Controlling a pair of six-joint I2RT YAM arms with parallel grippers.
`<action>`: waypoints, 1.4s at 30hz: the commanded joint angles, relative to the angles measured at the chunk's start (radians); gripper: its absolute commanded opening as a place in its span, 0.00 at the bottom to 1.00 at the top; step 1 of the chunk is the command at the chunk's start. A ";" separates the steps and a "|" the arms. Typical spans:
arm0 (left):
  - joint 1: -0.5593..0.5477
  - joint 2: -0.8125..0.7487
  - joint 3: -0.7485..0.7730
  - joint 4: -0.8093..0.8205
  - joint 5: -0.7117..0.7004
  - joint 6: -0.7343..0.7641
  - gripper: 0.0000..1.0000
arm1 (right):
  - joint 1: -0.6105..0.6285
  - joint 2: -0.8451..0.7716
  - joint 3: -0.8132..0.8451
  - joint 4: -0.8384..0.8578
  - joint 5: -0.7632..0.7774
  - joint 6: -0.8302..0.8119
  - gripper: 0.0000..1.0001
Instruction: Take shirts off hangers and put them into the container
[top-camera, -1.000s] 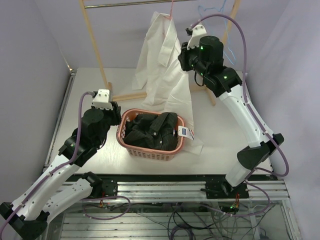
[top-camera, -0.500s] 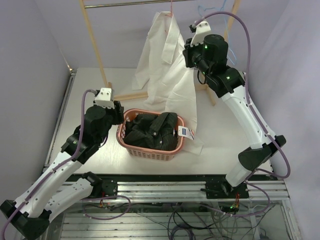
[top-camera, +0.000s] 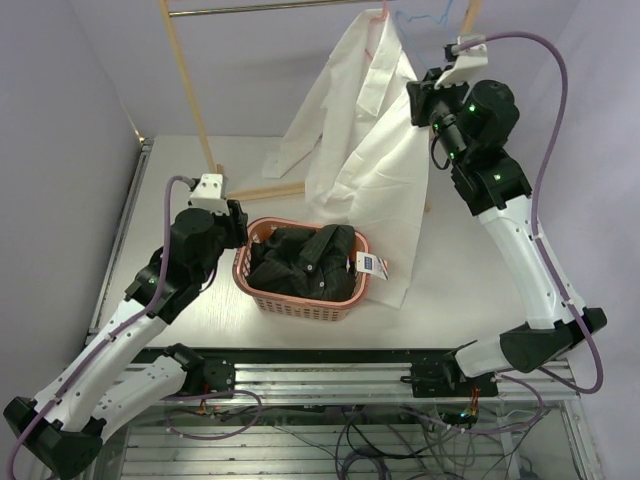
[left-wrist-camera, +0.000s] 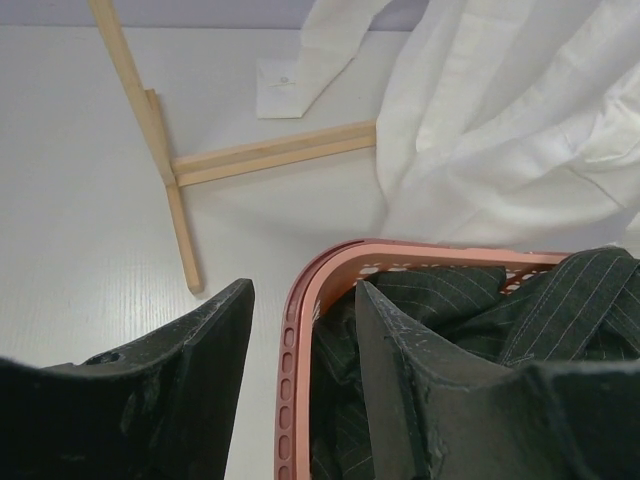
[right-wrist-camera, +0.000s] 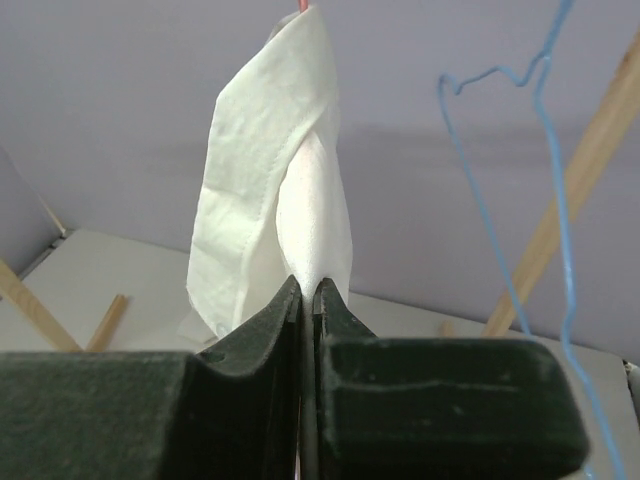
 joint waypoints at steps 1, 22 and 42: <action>0.014 -0.026 0.014 0.022 0.040 0.003 0.56 | -0.063 -0.054 -0.068 0.207 -0.099 0.072 0.00; 0.044 -0.039 0.009 0.044 0.066 0.006 0.62 | -0.122 -0.118 -0.008 0.113 -0.249 0.115 0.00; 0.050 0.107 0.138 0.523 0.367 0.174 0.74 | -0.122 -0.641 -0.325 -0.211 -0.423 0.179 0.00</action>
